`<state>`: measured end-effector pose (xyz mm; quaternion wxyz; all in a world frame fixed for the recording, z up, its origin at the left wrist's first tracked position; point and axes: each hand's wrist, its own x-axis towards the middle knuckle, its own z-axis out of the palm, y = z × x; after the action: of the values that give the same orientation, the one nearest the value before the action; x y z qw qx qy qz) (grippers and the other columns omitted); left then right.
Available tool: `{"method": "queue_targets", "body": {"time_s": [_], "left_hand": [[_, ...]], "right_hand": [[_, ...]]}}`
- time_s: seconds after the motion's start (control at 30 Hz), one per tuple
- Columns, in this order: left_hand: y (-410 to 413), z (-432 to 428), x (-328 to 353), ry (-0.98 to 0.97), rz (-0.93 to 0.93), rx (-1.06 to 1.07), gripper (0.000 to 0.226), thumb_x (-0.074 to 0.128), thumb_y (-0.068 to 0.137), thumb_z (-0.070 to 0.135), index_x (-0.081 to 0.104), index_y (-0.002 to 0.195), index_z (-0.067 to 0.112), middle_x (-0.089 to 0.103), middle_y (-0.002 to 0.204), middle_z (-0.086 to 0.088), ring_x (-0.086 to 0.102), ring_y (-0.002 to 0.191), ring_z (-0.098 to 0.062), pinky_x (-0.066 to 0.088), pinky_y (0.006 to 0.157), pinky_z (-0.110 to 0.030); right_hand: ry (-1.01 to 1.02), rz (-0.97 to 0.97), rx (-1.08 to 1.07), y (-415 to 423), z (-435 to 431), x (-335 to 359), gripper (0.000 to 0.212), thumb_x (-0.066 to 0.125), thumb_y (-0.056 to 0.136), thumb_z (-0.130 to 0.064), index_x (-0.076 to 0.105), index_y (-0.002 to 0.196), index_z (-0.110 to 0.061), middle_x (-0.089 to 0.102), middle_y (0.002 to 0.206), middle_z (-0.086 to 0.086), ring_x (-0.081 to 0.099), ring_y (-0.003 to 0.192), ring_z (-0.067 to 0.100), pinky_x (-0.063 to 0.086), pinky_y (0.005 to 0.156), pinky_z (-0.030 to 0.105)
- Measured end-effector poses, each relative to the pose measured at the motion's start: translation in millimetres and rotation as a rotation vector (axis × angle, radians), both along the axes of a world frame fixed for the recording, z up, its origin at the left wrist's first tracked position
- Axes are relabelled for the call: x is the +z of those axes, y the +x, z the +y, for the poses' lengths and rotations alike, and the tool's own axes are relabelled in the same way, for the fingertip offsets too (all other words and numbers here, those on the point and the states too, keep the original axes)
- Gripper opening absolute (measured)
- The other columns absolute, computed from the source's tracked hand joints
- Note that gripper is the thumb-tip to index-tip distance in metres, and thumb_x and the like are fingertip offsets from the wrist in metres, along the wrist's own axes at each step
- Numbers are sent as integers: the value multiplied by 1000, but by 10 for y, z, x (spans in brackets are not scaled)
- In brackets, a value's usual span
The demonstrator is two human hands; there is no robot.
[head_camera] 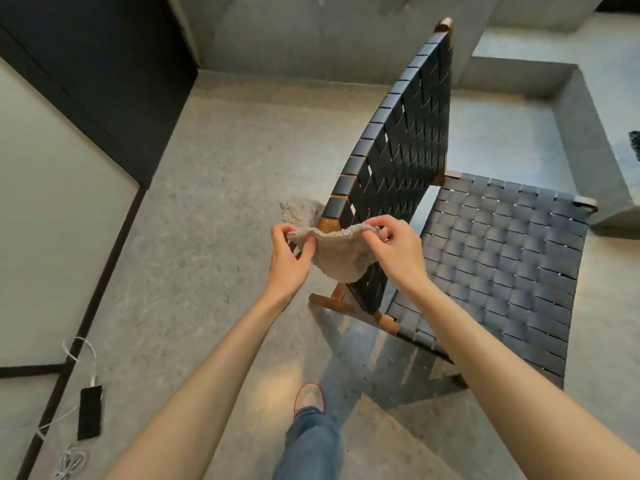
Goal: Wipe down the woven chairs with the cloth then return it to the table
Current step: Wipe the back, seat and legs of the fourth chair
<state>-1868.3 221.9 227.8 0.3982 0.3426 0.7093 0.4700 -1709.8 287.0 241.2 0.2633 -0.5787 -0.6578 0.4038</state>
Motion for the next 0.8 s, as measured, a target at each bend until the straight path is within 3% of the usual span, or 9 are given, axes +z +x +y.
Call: {"method": "queue_targets", "body": {"time_s": [0.07, 0.1, 0.17, 0.23, 0.4, 0.57, 0.8], "left_hand": [[73, -33, -139, 127, -69, -25, 45, 56, 88, 37, 31, 123, 23, 50, 123, -8, 55, 105, -9, 45, 76, -3], [119, -33, -204, 183, -87, -46, 53, 54, 85, 41, 28, 129, 26, 49, 128, -10, 55, 110, -13, 47, 80, -8], [232, 4, -313, 277, -110, -52, 59, 50, 85, 45, 23, 137, 34, 43, 138, -8, 53, 116, -11, 50, 86, -15], [332, 76, -406, 392, -104, -29, 57, 45, 87, 45, 21, 138, 40, 37, 146, -5, 50, 123, -12, 51, 93, -25], [480, 205, -827, 607, -63, 44, 45, 42, 98, 32, 20, 133, 50, 32, 148, 3, 45, 129, -11, 47, 101, -34], [561, 298, -1219, 738, -25, 101, 41, 37, 100, 28, 21, 134, 43, 33, 147, 4, 42, 131, -7, 41, 107, -31], [557, 342, -1439, 817, 14, 175, 45, 43, 96, 36, 24, 136, 44, 45, 131, 13, 46, 125, -15, 39, 105, -48]], "right_hand": [[-4, 191, -37, -89, -36, -88, 8, 58, 95, -23, 61, 102, -24, 63, 95, 3, 62, 90, 19, 57, 75, 40], [28, 249, -46, -141, -56, -143, 7, 58, 95, -22, 59, 102, -23, 63, 92, 1, 63, 88, 18, 58, 75, 40], [133, 319, -38, -238, -113, -265, 9, 60, 94, -20, 57, 102, -22, 62, 89, -6, 62, 85, 8, 56, 75, 27], [231, 402, -30, -312, -156, -407, 12, 61, 93, -19, 56, 103, -21, 63, 91, -5, 62, 83, 5, 53, 75, 23], [465, 444, 35, -344, -170, -802, 16, 53, 95, -11, 50, 104, -24, 58, 100, 15, 59, 85, 29, 53, 77, 45], [667, 498, 37, -358, -110, -1090, 17, 52, 94, -5, 50, 103, -19, 58, 101, 14, 56, 76, 25, 52, 68, 34], [734, 597, 13, -285, -43, -1393, 12, 57, 91, -2, 55, 101, -9, 60, 84, -1, 56, 66, 10, 52, 64, 27]]}}
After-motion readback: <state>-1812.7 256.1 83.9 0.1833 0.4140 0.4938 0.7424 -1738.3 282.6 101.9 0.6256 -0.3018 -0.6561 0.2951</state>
